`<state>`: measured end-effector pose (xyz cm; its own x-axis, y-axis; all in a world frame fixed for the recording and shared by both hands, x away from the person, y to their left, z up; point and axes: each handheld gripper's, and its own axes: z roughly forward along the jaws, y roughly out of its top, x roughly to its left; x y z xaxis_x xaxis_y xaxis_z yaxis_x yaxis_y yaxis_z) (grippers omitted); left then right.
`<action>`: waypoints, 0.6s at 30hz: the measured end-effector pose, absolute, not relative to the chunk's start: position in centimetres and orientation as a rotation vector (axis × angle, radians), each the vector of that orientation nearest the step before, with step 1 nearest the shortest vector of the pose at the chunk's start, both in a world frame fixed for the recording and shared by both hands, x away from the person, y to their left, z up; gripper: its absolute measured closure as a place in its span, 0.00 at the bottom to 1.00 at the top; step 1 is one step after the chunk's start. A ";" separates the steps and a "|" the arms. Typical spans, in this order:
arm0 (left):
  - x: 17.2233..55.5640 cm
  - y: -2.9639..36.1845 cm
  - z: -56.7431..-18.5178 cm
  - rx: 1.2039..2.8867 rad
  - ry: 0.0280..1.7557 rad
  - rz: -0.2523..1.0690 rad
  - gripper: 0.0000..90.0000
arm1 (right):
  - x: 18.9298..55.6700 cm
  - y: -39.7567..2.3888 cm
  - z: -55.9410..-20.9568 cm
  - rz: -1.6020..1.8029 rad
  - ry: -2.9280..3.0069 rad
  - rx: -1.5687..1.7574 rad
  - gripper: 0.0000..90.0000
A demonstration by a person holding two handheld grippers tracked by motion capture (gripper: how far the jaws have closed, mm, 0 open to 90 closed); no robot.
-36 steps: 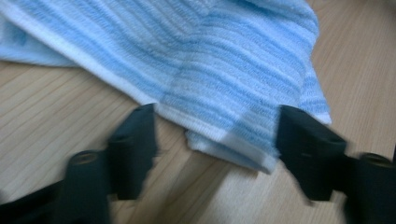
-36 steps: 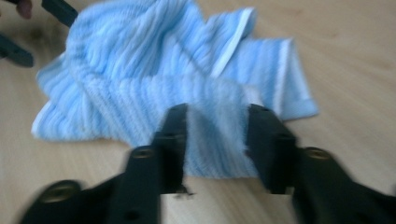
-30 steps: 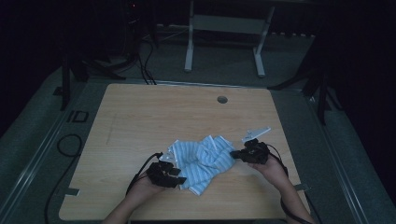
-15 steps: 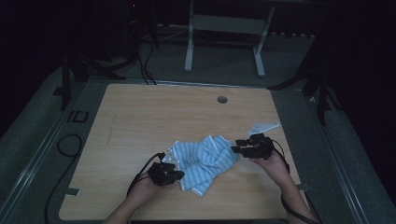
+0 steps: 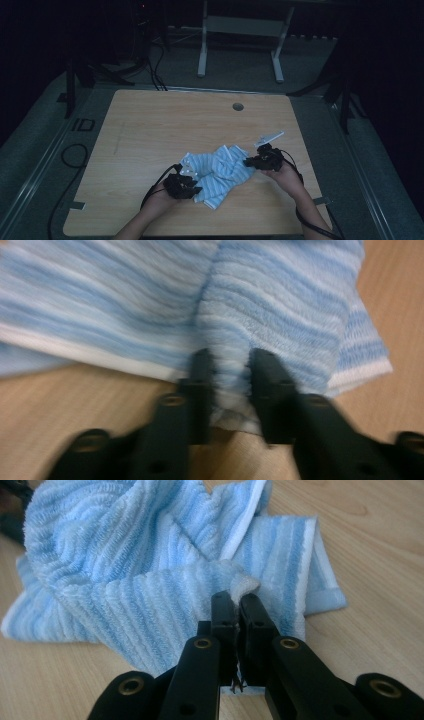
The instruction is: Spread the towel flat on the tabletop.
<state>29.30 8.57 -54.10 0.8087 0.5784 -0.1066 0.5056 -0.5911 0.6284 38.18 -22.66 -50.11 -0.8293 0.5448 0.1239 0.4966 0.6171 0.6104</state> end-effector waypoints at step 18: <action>30.7 14.2 -45.9 2.205 0.849 0.413 0.94 | 34.2 -25.6 -44.1 1.307 2.560 0.846 0.97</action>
<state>30.66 14.19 -45.90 0.7311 0.6813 0.0357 0.4482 -0.5192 0.7277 34.22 -25.62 -44.09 -0.8308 0.5433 0.1212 0.4169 0.4630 0.7822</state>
